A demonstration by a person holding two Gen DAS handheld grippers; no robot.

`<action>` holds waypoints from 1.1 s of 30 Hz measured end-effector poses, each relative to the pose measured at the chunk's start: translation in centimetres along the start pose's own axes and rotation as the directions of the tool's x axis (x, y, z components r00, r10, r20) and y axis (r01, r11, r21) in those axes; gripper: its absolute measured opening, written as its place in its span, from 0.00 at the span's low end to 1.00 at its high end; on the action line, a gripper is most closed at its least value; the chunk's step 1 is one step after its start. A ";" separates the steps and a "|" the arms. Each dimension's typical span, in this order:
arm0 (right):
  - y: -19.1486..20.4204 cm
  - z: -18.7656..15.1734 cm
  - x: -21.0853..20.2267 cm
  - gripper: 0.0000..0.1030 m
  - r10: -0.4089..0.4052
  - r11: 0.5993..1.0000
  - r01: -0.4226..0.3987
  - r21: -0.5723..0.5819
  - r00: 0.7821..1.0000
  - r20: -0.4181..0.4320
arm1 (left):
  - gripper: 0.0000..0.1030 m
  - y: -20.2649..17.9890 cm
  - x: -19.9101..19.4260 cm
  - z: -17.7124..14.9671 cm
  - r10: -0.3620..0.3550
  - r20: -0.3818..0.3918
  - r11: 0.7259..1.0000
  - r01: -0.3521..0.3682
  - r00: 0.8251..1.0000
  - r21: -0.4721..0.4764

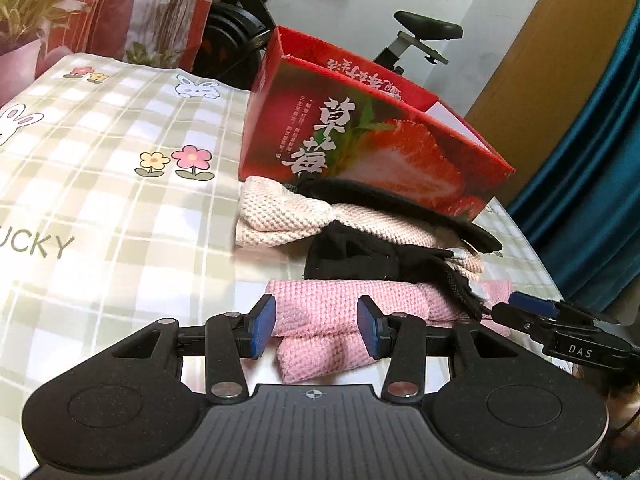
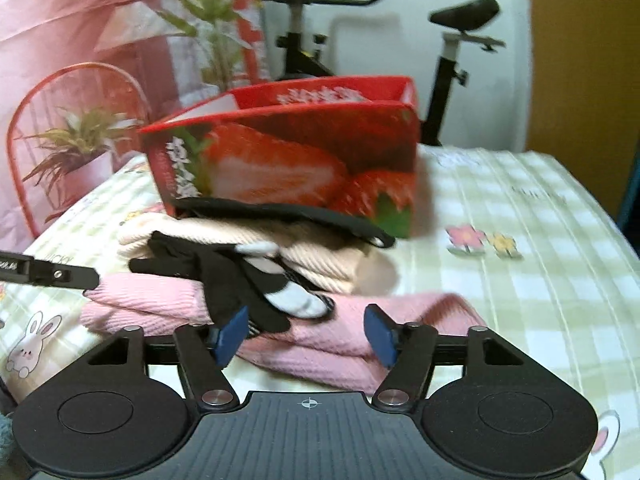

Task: Organize soft objects
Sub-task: 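Move both grippers down and close them on the pink waffle towel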

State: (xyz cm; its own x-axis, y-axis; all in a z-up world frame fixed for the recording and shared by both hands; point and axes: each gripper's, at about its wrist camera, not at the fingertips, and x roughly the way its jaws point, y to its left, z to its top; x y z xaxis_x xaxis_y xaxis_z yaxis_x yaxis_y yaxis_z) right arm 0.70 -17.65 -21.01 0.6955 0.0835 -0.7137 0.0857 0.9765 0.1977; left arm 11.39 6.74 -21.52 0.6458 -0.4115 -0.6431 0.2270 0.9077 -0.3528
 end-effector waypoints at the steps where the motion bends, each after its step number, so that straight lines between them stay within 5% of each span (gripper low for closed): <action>1: -0.2 -0.1 0.1 0.63 -0.004 1.000 0.004 0.008 1.000 -0.005 | 0.46 0.1 0.0 0.0 0.000 0.001 1.000 0.000 1.000 -0.004; 4: 0.1 -0.3 0.5 0.65 -0.016 1.000 0.016 -0.010 1.000 -0.024 | 0.46 0.2 0.5 -0.2 0.002 -0.011 1.000 -0.001 1.000 0.006; 9: 0.9 -0.1 1.0 0.83 -0.045 0.998 0.043 -0.054 0.998 -0.031 | 0.46 0.0 1.4 -0.7 0.003 -0.034 1.000 -0.002 0.999 0.015; 21: -0.8 -0.5 3.3 0.84 -0.112 0.994 0.112 0.003 0.993 -0.041 | 0.46 0.4 2.1 -0.8 -0.005 -0.037 1.000 0.005 0.999 -0.001; 33: 1.0 -0.9 3.9 0.82 -0.100 0.991 0.094 -0.091 0.993 -0.068 | 0.46 0.5 2.0 -0.8 -0.008 -0.038 1.000 0.008 0.999 -0.009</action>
State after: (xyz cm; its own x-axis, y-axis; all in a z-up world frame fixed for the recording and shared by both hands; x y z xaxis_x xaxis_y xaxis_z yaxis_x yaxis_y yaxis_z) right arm 2.83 -16.22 -24.17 0.6330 -0.0015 -0.7742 0.0857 0.9940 0.0681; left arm 12.22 6.25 -23.55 0.6161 -0.4214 -0.6655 0.2253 0.9038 -0.3638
